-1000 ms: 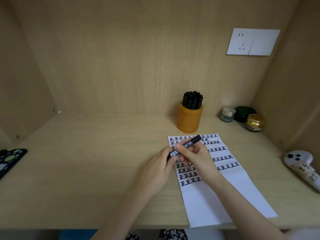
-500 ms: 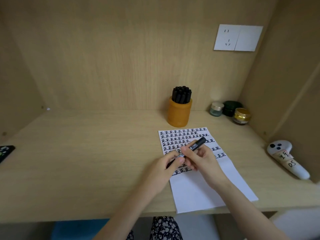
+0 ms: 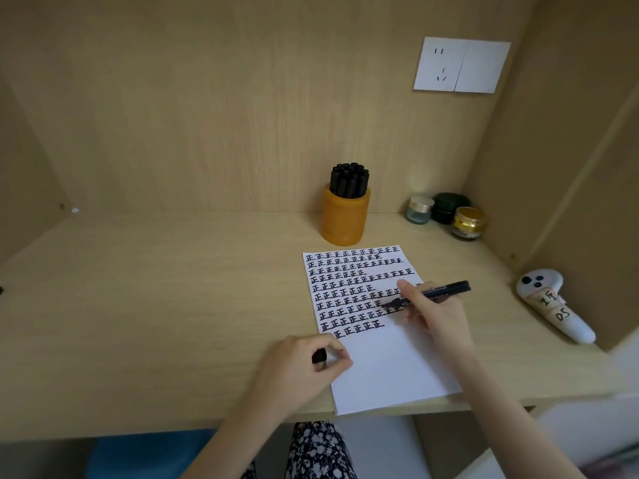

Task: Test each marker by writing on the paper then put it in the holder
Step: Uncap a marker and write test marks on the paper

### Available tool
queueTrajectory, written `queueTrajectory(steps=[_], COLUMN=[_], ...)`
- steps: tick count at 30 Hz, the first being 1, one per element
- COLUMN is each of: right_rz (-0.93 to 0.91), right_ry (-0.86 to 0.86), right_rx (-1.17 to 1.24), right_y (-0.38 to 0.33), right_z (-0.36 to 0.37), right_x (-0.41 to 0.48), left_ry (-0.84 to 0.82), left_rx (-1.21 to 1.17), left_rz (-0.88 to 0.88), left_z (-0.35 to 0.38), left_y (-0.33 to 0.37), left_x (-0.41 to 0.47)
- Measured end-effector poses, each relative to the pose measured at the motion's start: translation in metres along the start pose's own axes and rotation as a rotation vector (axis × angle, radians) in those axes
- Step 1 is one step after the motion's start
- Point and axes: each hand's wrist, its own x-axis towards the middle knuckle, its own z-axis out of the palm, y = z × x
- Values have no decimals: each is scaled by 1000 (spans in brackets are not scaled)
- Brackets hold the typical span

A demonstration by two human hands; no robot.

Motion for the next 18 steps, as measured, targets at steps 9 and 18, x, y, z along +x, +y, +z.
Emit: queueTrajectory(steps=[9,18], right_rz=[-18,-58], right_ry=[136,130], right_rx=[-165,-192], right_y=[17,22], right_z=[9,9], right_x=[5,6], left_ry=[-18,-23], left_rx=[164,159], left_rz=[6,0], left_z=[0,0], left_y=[2,3], left_x=[-1,-1])
